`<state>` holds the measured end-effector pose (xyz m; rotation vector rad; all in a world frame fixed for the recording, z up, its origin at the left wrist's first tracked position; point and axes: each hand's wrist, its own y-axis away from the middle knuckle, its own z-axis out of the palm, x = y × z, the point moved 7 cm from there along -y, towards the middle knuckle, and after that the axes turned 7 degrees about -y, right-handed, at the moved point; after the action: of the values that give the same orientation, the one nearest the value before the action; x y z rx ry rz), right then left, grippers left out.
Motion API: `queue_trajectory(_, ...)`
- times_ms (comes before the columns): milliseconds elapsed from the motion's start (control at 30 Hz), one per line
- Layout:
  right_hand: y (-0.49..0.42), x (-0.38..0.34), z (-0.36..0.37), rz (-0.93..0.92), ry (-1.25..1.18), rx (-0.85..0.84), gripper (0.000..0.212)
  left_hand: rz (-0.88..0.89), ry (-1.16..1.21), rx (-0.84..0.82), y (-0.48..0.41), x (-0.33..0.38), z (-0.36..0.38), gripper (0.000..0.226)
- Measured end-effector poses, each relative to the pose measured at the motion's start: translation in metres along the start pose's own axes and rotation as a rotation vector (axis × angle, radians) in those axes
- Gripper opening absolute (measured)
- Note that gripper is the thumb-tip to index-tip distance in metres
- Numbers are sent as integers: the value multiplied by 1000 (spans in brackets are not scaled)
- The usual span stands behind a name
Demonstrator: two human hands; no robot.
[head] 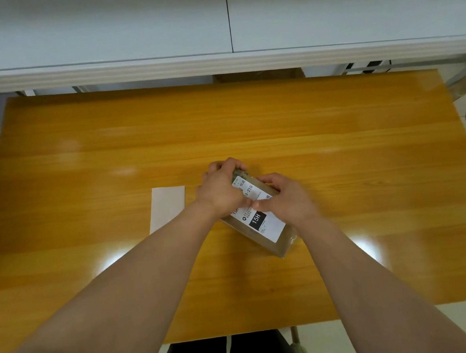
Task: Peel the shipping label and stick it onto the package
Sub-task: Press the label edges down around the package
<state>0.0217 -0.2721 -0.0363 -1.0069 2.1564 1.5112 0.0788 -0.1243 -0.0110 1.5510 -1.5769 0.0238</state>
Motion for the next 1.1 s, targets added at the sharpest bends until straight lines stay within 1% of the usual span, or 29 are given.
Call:
queue_trajectory(100, -7, 3, 1, 25, -61, 28, 55, -29, 57, 48, -4, 0, -1, 54)
queue_trajectory(233, 8, -8, -6, 66, -41, 112, 35, -34, 78, 115, -7, 1, -2, 32)
queue_trajectory(333, 11, -11, -13, 69, -22, 192, 30, -68, 154, 148, -9, 0, -3, 27)
queue_trajectory(433, 13, -14, -14, 94, -63, 199, 23, -78, 218, 137, -15, -2, 0, 25)
queue_trajectory(533, 15, -19, -13, 83, -53, 195, 22, -69, 213, 123, -25, -10, 5, 22)
queue_trajectory(600, 16, -20, -13, 64, -16, 192, 23, -61, 169, 82, -22, -8, 3, 15)
queue_trajectory(633, 18, -21, -13, 52, 1, 182, 24, -57, 119, 45, -17, -5, 2, 17)
queue_trajectory(667, 19, -21, -11, 45, 3, 166, 25, -50, 50, -8, -13, -2, 2, 30)
queue_trajectory(700, 20, -23, -10, 34, -16, 142, 27, -39, -39, -56, -8, -1, 2, 48)
queue_trajectory(733, 23, -23, -10, 30, -49, 120, 29, -35, -115, -75, -4, 1, 2, 65)
queue_trajectory(767, 20, -19, -10, 22, -83, 97, 31, -38, -165, -69, 0, 5, 1, 75)
queue_trajectory(800, 18, -15, -11, 2, -113, 74, 34, -49, -197, -51, 2, 7, 0, 80)
queue_trajectory(900, 28, -9, -21, -11, -64, 10, 59, -68, -267, 8, 4, 11, 0, 82)
queue_trajectory(1000, 40, -3, -25, 22, -20, -53, 69, -79, -286, 43, 5, 12, 0, 79)
queue_trajectory(1100, 39, 0, -27, 26, -52, 10, 71, -79, -279, 53, 5, 14, -1, 75)
